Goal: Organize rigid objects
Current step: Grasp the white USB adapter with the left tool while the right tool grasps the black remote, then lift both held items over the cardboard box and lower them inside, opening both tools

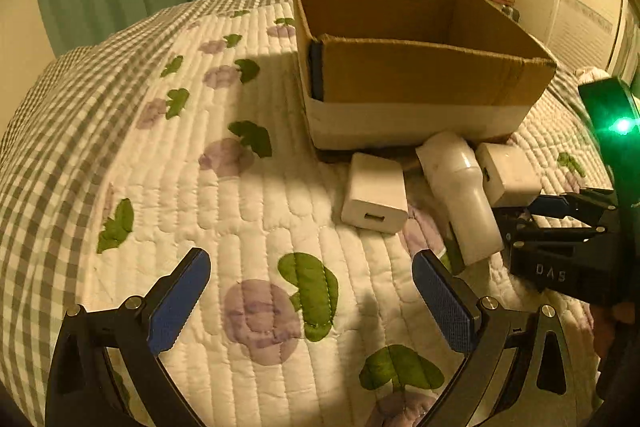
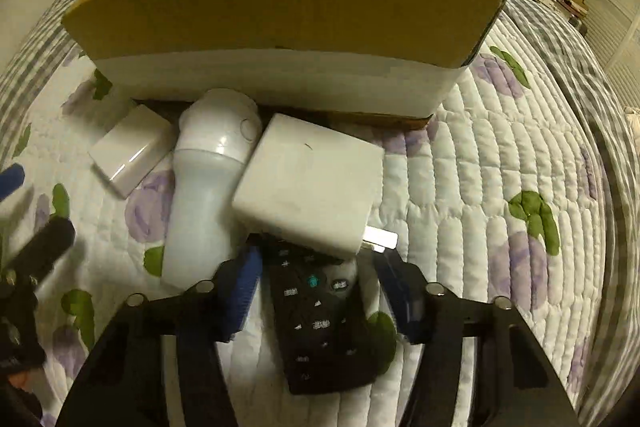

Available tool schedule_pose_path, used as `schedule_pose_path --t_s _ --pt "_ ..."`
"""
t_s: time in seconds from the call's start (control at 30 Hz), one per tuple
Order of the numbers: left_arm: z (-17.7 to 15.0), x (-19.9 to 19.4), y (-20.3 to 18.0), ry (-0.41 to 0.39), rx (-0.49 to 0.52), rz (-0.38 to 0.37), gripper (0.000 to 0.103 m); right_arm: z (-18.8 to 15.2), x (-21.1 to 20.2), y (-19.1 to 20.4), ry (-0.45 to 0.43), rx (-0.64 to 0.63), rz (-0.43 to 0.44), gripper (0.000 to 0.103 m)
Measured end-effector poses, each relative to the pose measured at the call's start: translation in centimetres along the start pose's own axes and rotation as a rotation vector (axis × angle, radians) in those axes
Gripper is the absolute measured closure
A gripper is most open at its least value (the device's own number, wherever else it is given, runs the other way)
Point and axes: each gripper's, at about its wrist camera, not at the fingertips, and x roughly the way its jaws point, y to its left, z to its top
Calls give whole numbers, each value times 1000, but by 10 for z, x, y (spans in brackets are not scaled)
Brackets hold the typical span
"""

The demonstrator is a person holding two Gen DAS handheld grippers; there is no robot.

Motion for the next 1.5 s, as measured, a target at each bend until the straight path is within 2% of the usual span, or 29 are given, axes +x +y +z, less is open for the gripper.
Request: schedule_pose_path --t_s 0.03,0.07,0.33,0.47,0.57,0.6,0.67,0.73,0.77,0.87,0.97,1.17,1.3,1.5 --pt "0 1 -1 1 2 -2 0 0 2 -1 2 5 21 56" --pt "1 3 -3 3 4 -6 0 0 3 -1 1 8 33 58" --pt "23 20 -17 -18 50 -69 0 -13 -11 -2 32 58 28 60" --pt "31 38 -22 5 62 -60 3 -14 -13 0 25 52 26 61" --pt "35 48 -25 10 74 -49 19 -10 -17 -2 23 71 43 61" --pt "36 50 -26 15 81 -46 29 -10 -17 -3 25 74 47 61" --pt "37 51 -26 15 86 -50 35 -7 -16 -6 33 80 56 61" --pt "36 49 -25 21 79 -104 60 -2 -18 -9 46 79 56 61" --pt "35 48 -25 31 72 -122 60 -1 -19 -9 55 74 51 61" --pt "31 44 -29 37 93 -95 60 -7 -21 -8 81 60 39 61" --pt "25 39 -29 46 83 -117 61 -18 -29 -5 91 48 27 61" --pt "15 28 -19 51 42 -137 61 -27 -65 -2 64 37 16 62" --pt "7 6 -14 38 22 -140 62 -29 -83 -1 53 25 18 63" --pt "15 -13 -16 11 26 -136 62 -30 -106 7 27 9 38 67"
